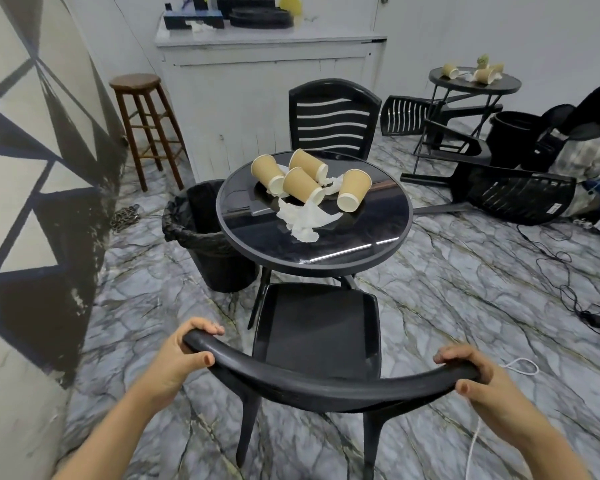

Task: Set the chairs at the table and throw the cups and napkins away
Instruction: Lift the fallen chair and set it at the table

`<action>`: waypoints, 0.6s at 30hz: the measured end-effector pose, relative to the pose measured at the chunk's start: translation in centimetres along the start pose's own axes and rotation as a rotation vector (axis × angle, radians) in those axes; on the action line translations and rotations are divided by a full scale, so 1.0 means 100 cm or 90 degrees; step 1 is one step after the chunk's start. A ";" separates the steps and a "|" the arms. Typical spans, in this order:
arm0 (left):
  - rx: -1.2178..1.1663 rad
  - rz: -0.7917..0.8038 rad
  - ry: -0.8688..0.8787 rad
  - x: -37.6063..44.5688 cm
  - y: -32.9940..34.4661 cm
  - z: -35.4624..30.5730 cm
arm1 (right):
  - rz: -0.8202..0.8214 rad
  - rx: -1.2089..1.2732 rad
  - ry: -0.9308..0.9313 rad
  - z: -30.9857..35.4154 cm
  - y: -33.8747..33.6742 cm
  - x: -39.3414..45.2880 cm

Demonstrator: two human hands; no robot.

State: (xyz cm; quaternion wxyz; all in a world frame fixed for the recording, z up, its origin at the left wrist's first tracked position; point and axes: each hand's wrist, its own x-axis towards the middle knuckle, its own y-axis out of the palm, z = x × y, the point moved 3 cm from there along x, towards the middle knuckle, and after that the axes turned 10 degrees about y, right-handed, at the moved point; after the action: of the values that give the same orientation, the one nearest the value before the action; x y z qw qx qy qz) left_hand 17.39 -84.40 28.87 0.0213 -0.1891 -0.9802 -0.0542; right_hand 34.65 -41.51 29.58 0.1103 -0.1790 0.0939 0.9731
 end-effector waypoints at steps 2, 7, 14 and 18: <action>0.019 0.016 -0.022 0.001 0.000 -0.003 | 0.042 -0.018 0.056 0.012 -0.006 0.006; -0.001 -0.119 -0.105 0.006 -0.011 -0.013 | 0.082 -0.326 0.130 0.065 0.029 0.048; 0.242 -0.170 -0.119 -0.002 -0.047 -0.032 | 0.254 -0.652 0.021 0.095 0.186 0.126; 0.429 -0.196 -0.150 -0.014 -0.072 -0.042 | 0.360 -0.749 -0.067 0.086 0.282 0.152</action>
State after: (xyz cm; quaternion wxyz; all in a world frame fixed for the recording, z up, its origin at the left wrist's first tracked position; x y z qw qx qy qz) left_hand 16.08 -92.02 32.27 -0.0392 -0.0270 -0.9557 0.2906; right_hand 11.03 -63.85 35.90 -0.2621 -0.1298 -0.4166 0.8608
